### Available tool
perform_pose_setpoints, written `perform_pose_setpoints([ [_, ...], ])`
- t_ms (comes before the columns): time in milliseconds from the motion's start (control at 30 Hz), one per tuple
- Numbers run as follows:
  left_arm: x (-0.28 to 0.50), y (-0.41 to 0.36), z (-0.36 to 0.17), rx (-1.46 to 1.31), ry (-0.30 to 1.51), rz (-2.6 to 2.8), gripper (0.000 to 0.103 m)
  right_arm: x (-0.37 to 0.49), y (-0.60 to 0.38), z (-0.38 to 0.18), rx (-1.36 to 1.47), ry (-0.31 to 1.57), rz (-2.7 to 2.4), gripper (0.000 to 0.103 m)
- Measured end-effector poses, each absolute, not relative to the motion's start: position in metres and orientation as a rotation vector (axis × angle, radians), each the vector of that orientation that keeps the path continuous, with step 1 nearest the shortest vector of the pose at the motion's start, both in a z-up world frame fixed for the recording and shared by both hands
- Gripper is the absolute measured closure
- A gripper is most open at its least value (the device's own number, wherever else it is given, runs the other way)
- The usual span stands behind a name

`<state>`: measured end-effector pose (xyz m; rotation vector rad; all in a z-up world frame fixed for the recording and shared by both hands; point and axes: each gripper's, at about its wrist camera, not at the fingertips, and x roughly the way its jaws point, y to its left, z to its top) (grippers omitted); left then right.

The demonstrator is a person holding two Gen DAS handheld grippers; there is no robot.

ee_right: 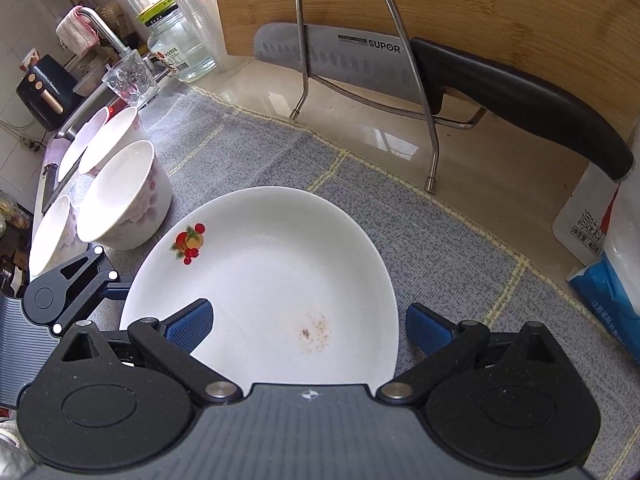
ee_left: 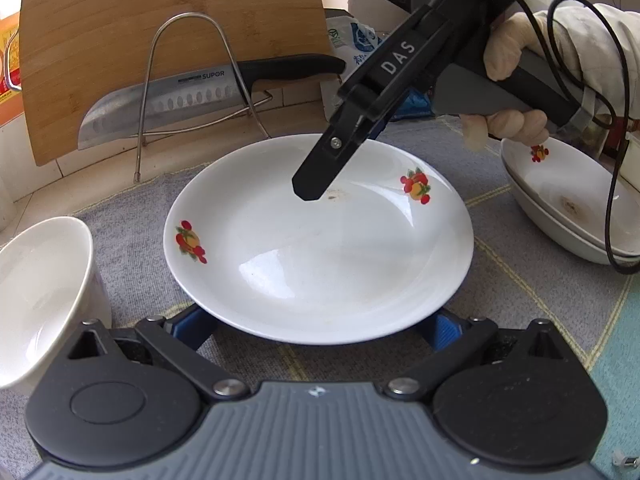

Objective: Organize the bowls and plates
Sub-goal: 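Carry the flowered plate with both tools toward the stacked plates by the jars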

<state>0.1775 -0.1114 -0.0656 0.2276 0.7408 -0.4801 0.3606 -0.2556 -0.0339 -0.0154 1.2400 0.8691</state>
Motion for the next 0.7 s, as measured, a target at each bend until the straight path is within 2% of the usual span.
perform_pose_setpoints([
  [700, 0.1778, -0.1117, -0.0633, 0.240, 0.736, -0.488, 0.000, 0.3652, -0.2524, -0.0324, 0.041, 1.259, 0.927, 0.000],
])
